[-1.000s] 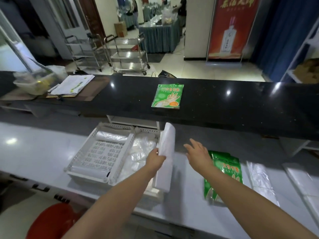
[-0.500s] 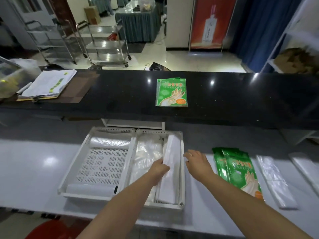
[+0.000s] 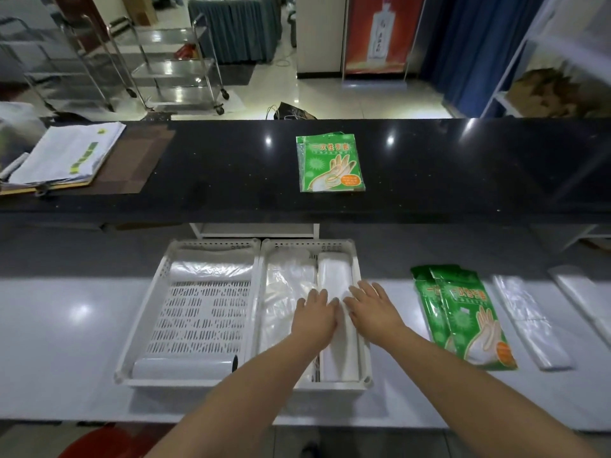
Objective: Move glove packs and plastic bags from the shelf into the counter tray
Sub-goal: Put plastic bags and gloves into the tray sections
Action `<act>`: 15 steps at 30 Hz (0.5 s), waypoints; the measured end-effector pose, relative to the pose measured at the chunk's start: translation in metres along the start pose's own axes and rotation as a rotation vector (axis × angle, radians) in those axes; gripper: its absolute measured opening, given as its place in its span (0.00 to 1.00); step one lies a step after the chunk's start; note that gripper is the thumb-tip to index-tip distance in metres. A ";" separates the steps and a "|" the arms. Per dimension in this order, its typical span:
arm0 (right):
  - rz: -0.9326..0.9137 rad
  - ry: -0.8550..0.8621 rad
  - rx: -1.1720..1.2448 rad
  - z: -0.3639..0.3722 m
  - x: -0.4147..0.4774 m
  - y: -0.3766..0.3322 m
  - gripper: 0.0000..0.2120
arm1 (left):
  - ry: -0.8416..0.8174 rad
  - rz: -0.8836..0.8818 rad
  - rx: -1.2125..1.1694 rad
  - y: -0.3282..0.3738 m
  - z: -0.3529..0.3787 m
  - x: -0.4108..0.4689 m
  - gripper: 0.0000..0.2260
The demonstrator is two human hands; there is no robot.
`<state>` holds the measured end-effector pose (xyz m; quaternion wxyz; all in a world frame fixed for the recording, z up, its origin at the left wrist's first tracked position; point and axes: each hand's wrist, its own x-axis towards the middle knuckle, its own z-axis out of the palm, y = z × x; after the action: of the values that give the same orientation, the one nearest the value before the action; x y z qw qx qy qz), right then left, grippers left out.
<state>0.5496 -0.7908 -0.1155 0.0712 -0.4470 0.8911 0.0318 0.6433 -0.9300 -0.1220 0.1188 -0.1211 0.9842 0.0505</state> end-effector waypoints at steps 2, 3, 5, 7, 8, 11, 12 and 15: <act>0.008 -0.014 -0.011 0.000 -0.003 0.000 0.19 | -0.026 0.096 0.011 -0.007 0.008 0.000 0.22; 0.012 -0.015 -0.010 -0.002 -0.005 0.000 0.19 | -0.036 0.109 0.018 -0.008 0.009 0.000 0.22; 0.012 0.003 0.016 -0.005 -0.009 0.004 0.19 | -0.023 0.119 0.022 -0.008 0.008 0.001 0.22; 0.016 0.044 0.054 -0.011 -0.014 0.009 0.17 | 0.022 0.120 0.008 -0.004 0.001 0.004 0.20; 0.029 0.079 0.071 -0.013 -0.016 0.013 0.16 | 0.057 0.116 -0.003 -0.002 -0.005 0.006 0.20; 0.114 0.185 0.143 -0.019 -0.023 0.030 0.12 | 0.147 0.126 -0.020 0.013 -0.027 0.013 0.19; 0.153 0.197 0.162 -0.022 -0.028 0.037 0.11 | 0.176 0.140 -0.021 0.021 -0.034 0.016 0.18; 0.272 0.218 0.171 -0.034 -0.051 0.066 0.09 | 0.246 0.207 -0.008 0.056 -0.055 0.023 0.16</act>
<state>0.5235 -0.7147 -0.0746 0.0069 -0.3157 0.9451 -0.0835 0.5952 -0.8881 -0.0711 -0.0088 -0.0248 0.9983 0.0512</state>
